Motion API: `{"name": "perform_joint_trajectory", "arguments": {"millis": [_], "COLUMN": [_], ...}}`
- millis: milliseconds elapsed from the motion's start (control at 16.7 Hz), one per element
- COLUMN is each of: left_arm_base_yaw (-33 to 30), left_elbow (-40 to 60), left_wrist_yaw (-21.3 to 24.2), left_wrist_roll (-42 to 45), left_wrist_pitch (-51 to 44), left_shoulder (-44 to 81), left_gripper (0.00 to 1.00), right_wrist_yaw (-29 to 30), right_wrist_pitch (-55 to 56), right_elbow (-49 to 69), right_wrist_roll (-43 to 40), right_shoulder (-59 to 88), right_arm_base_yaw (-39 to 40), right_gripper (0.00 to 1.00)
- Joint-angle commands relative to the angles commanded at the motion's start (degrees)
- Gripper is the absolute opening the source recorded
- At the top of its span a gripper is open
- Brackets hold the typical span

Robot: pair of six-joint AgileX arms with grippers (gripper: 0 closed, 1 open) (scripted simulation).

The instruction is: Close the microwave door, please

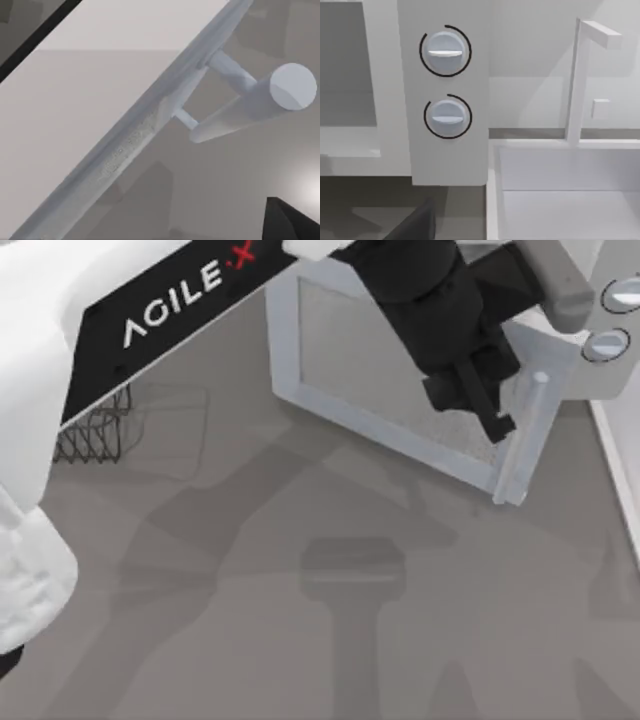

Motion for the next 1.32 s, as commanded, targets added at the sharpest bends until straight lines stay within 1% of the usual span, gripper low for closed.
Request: {"name": "perform_joint_trajectory", "arguments": {"millis": [120,540,840,1080,1320], "left_arm_base_yaw": [0.22,-0.92,-1.93,-1.94,-1.76], "left_elbow": [1.20,1.82,5.26,9.18,9.06], "left_wrist_yaw": [-0.69,-0.53,-0.40,-1.29,-1.26], "left_wrist_roll": [-0.34,-0.89,-2.20,-1.99,-1.98], "left_wrist_pitch": [0.99,-0.36,-2.75,-1.90,-1.89], "left_shoulder": [0.57,1.58,5.13,5.36,5.23], "left_gripper": [0.00,0.00,0.00,0.00,0.00], "right_wrist_yaw": [0.00,0.00,0.00,0.00,0.00], "right_wrist_pitch": [0.00,0.00,0.00,0.00,0.00], "right_elbow": [0.00,0.00,0.00,0.00,0.00], "right_wrist_roll": [0.00,0.00,0.00,0.00,0.00], "right_shoulder": [0.00,0.00,0.00,0.00,0.00], "right_arm_base_yaw": [0.00,0.00,0.00,0.00,0.00], "right_gripper": [1.00,1.00,1.00,1.00,1.00]}}
